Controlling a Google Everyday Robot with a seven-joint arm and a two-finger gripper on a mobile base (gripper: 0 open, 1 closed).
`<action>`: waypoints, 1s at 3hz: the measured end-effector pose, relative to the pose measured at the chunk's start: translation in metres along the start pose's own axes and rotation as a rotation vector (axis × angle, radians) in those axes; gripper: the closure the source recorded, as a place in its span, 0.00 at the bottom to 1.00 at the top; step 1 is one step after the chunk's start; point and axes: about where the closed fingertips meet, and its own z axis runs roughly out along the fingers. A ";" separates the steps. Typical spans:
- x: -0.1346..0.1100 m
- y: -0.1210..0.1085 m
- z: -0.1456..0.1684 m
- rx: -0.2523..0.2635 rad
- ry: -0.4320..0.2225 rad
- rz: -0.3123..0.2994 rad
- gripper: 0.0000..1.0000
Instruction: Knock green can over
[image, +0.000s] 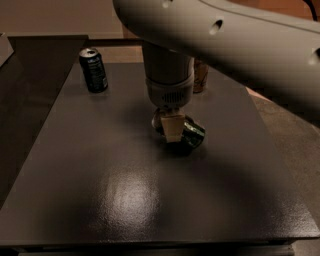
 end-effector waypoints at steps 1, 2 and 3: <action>-0.012 -0.002 0.012 -0.010 0.039 -0.047 0.13; -0.013 -0.004 0.012 0.001 0.032 -0.046 0.00; -0.013 -0.004 0.012 0.001 0.032 -0.046 0.00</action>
Offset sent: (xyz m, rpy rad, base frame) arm 0.0026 0.0097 -0.0107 -0.0403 0.0078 0.0349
